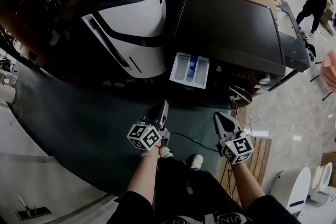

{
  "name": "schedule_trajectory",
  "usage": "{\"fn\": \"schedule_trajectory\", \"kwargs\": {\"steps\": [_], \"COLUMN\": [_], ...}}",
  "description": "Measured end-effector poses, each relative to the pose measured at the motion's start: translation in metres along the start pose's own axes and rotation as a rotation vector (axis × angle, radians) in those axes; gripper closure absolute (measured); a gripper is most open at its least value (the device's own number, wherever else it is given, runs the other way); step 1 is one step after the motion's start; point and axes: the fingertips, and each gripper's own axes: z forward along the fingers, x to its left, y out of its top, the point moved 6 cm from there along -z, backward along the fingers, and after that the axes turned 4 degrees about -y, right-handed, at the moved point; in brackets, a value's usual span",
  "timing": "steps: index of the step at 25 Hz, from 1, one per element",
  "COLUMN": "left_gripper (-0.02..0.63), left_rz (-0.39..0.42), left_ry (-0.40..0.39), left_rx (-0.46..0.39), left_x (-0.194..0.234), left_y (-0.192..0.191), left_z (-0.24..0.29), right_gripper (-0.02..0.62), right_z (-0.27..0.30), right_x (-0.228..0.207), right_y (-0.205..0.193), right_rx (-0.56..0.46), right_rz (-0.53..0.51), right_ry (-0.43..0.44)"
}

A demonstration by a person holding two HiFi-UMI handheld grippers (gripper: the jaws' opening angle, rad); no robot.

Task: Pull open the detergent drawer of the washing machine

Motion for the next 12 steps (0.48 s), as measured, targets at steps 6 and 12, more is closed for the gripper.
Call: {"fn": "schedule_trajectory", "kwargs": {"steps": [6,12], "left_gripper": [0.598,0.598], "left_rz": [0.109,0.153], "left_ry": [0.010,0.014], "left_rx": [0.037,0.044], "left_x": [-0.020,-0.034], "left_y": [0.021,0.036], "left_z": [-0.012,-0.021], "right_gripper": [0.584,0.584], "right_z": [-0.012,-0.019], "right_x": [0.004,0.007], "right_y": [0.021,0.038], "right_rx": [-0.017,-0.027], "right_rz": [-0.020,-0.025], "right_ry": [0.008,0.015]}}
